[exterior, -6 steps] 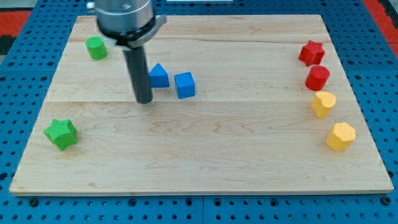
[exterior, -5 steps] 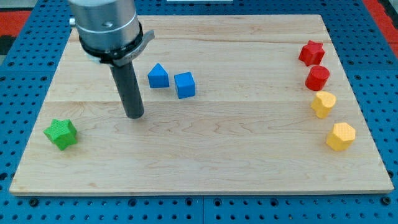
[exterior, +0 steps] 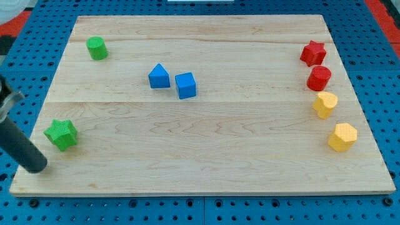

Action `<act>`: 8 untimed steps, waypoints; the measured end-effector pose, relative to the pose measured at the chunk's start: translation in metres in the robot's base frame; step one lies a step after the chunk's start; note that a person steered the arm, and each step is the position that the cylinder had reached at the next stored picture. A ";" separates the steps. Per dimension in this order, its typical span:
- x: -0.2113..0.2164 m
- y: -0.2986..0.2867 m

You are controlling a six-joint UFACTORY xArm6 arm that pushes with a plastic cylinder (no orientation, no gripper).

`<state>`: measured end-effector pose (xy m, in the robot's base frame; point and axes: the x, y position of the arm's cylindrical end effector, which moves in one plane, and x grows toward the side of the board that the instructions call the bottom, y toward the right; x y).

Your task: Move green star below the blue triangle

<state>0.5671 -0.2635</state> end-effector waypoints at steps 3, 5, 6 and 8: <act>-0.050 0.064; -0.064 0.068; -0.064 0.048; -0.092 0.047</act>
<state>0.4752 -0.2164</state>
